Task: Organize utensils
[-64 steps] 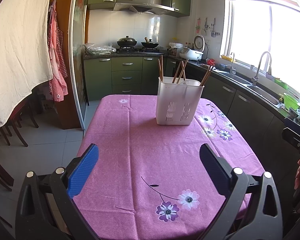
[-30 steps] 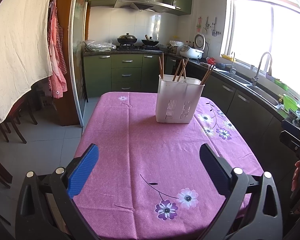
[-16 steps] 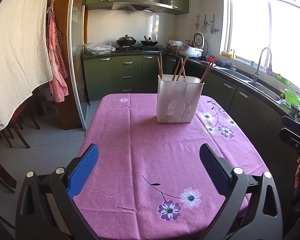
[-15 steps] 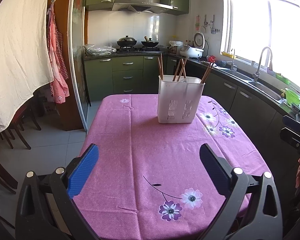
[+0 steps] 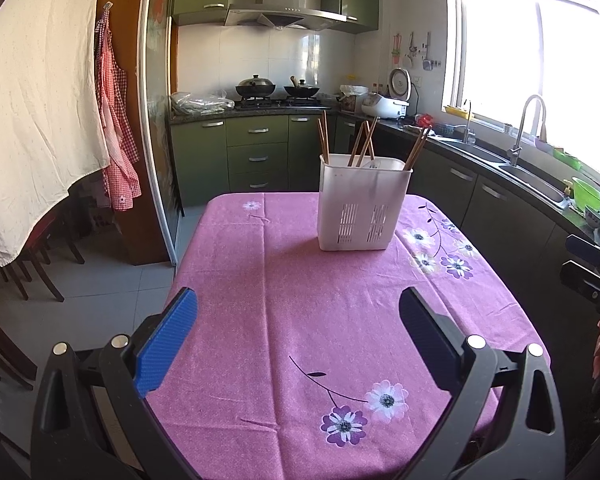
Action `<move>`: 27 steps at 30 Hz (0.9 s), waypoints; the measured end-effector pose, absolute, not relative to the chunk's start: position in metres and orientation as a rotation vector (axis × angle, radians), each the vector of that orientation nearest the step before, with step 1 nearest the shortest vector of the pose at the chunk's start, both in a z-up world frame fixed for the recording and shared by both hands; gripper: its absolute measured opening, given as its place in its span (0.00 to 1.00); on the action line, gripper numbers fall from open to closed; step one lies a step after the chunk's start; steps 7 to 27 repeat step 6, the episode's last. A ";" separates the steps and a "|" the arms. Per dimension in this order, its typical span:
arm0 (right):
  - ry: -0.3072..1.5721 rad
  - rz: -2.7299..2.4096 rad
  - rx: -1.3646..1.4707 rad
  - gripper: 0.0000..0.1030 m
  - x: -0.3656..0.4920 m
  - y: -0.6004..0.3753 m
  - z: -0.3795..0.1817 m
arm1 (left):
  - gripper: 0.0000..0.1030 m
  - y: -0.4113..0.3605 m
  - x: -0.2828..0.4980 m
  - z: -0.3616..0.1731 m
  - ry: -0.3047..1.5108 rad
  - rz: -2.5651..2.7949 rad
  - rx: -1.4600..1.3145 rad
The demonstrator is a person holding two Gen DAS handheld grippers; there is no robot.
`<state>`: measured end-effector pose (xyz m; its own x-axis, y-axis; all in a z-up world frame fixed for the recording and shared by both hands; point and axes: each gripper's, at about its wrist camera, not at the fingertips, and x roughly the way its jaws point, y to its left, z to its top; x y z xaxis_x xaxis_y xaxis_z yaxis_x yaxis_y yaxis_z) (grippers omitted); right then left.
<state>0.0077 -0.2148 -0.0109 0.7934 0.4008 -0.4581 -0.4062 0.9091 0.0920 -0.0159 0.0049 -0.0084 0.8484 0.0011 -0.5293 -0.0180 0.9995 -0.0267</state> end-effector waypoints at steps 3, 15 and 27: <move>0.494 0.437 -0.014 0.96 0.009 -0.214 -0.014 | 0.93 0.006 -0.013 -0.011 0.571 -0.005 -0.041; 0.499 0.436 -0.013 0.96 0.011 -0.215 -0.015 | 0.93 0.007 -0.011 -0.015 0.582 -0.005 -0.042; 0.499 0.436 -0.013 0.96 0.011 -0.215 -0.015 | 0.93 0.007 -0.011 -0.015 0.582 -0.005 -0.042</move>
